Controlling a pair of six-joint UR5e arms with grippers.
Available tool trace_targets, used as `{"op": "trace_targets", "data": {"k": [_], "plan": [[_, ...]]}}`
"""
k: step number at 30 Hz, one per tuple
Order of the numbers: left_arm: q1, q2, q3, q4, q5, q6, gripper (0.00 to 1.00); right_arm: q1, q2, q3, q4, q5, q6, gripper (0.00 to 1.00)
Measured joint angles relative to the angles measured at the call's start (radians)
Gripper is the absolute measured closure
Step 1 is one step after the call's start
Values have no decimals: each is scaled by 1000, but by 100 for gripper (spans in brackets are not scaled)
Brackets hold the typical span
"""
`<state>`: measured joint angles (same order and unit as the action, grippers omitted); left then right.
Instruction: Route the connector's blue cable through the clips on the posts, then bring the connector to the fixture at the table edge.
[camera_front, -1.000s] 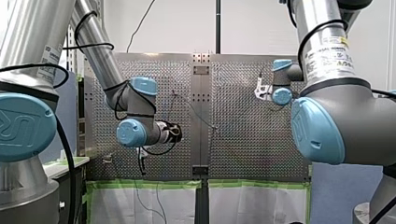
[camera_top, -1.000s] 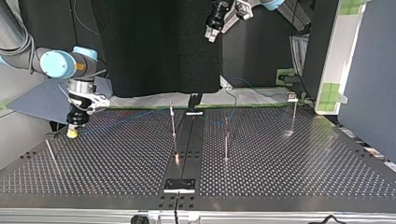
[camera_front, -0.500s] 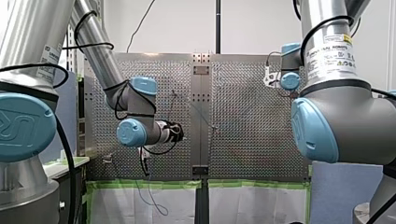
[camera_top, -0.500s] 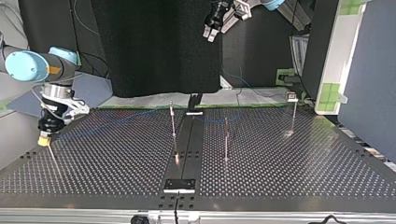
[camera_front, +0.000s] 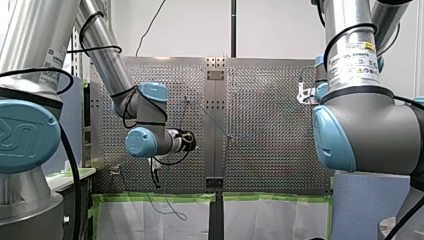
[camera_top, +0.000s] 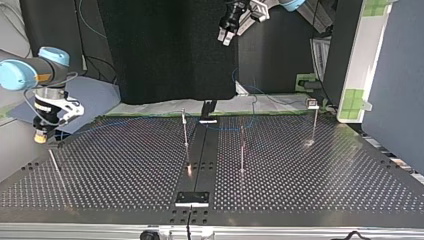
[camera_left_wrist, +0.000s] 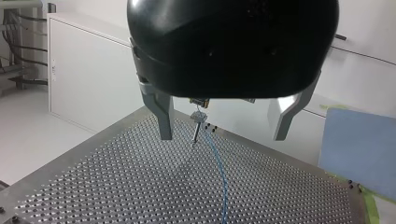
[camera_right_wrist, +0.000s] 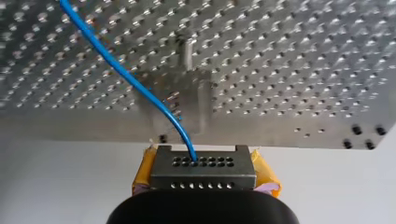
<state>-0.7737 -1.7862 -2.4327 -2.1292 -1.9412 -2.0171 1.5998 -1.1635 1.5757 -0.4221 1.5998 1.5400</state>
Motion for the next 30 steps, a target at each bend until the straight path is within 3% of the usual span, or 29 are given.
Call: {"op": "trace_targets", "data": {"k": [5,10,18,25,30], "plan": [[1,0,3,-1,1,0,0,-9,2,0,43,-24,-8,100],[3,0,4,-3,1,1,0,-12,2,0,56,-63,-11,100],[3,0,4,-1,-2,4,0,-17,3,0,56,-127,-13,100],[3,0,8,-7,-21,21,0,-26,4,0,31,-188,2,100],[3,0,8,-24,-31,37,0,-41,3,-1,35,-233,-9,100]]}}
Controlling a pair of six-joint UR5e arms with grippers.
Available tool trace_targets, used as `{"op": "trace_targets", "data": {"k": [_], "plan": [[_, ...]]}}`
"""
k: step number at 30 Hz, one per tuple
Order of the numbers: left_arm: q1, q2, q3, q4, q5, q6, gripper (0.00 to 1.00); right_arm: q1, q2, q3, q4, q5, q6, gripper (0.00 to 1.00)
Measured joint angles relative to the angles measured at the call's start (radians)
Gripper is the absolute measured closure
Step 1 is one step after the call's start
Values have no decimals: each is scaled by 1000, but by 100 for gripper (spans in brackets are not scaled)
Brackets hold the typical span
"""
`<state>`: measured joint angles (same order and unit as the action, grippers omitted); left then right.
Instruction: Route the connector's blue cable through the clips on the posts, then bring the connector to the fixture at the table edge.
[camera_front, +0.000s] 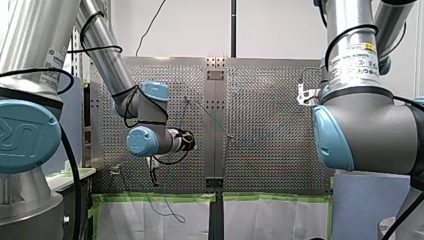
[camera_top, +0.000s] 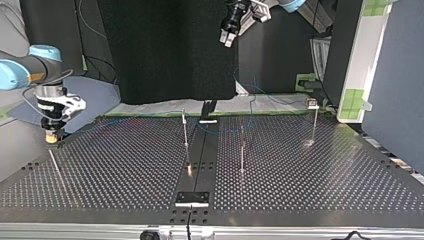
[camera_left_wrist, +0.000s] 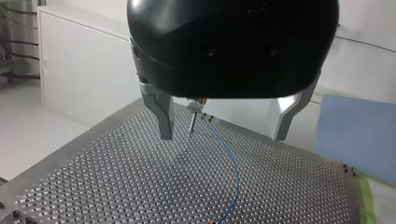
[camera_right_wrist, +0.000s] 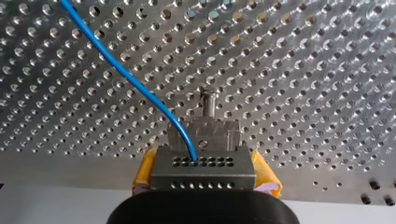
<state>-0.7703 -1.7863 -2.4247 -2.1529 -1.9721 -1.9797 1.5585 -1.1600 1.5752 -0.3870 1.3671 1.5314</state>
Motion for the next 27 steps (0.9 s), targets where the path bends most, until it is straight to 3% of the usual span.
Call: {"op": "trace_targets", "data": {"k": [7,16,20,27], "plan": [[-5,0,0,-20,-5,26,0,-31,1,-3,-21,-68,-16,100],[-14,0,0,-40,-6,64,0,-70,4,-28,12,-151,-50,100],[-15,0,0,-45,-7,68,0,-84,21,-29,11,-171,-62,100],[-15,0,1,-44,-7,68,0,-88,67,-31,-1,-196,-62,100]]}}
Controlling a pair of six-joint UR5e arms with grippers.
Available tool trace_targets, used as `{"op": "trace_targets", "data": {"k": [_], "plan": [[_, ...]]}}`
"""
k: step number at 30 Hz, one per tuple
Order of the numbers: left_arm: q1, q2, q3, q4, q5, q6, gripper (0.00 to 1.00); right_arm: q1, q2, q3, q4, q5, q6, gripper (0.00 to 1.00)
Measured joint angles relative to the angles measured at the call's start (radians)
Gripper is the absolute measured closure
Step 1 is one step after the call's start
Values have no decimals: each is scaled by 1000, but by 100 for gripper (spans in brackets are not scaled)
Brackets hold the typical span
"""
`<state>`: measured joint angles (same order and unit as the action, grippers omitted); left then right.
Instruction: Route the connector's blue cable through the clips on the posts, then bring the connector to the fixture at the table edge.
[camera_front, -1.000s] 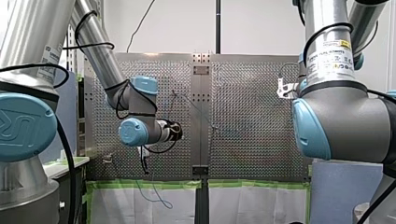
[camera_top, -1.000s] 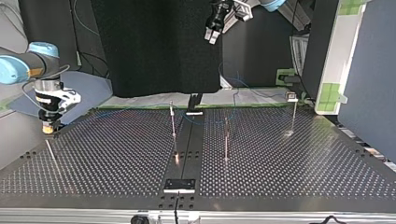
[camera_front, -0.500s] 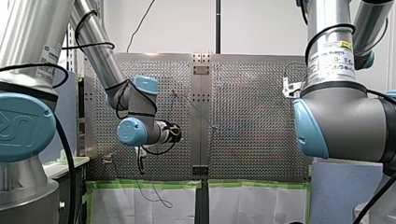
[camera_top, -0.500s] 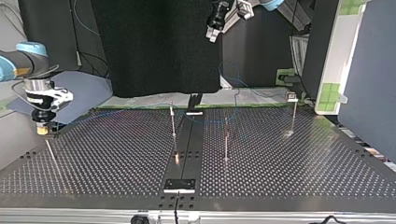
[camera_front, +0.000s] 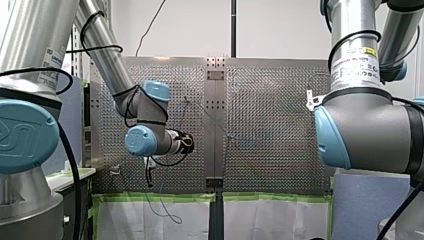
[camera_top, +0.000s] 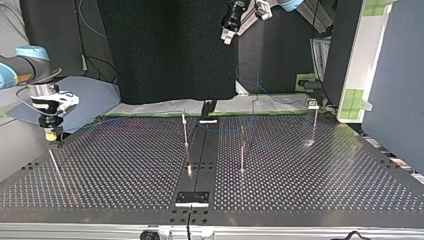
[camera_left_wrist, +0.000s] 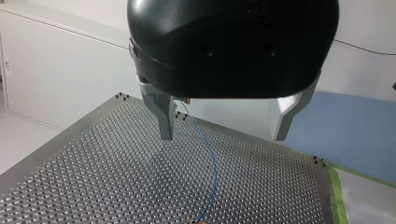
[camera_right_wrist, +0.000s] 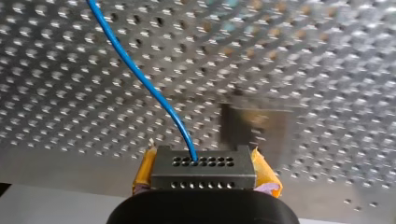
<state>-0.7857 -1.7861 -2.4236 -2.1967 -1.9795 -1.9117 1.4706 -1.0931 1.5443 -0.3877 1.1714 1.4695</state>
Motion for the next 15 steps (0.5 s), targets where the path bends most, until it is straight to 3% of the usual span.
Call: {"op": "trace_targets", "data": {"k": [15], "plan": [[3,-1,0,-2,-1,0,0,6,12,-24,-11,-63,18,100]]}}
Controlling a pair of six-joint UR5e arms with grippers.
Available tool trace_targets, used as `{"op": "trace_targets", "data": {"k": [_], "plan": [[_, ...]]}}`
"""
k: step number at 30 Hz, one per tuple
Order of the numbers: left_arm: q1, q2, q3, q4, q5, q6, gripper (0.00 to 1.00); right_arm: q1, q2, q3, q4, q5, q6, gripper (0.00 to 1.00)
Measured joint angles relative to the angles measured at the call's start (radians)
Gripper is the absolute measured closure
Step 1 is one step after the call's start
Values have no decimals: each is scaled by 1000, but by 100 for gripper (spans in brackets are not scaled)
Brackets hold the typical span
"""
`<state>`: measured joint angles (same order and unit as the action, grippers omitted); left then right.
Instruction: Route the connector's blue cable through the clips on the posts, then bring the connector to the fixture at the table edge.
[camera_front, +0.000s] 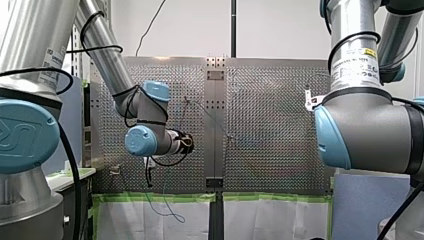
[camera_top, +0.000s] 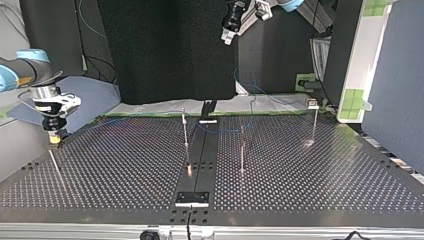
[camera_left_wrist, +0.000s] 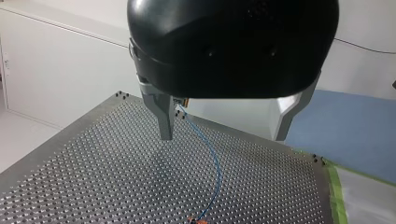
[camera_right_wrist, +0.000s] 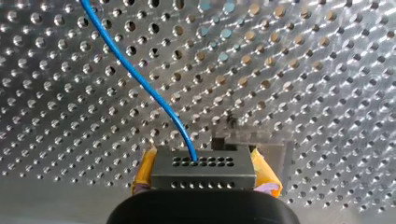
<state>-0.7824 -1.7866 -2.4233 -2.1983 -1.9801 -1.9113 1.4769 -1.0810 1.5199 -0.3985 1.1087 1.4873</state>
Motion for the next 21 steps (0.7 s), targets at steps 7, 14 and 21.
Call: {"op": "trace_targets", "data": {"k": [7,14,21], "plan": [[2,0,0,0,-1,0,0,2,0,-12,-1,-14,12,100],[4,0,0,0,0,0,0,-2,0,-27,3,-17,25,100],[4,0,0,0,0,0,0,-5,0,-34,1,-19,34,100]]}}
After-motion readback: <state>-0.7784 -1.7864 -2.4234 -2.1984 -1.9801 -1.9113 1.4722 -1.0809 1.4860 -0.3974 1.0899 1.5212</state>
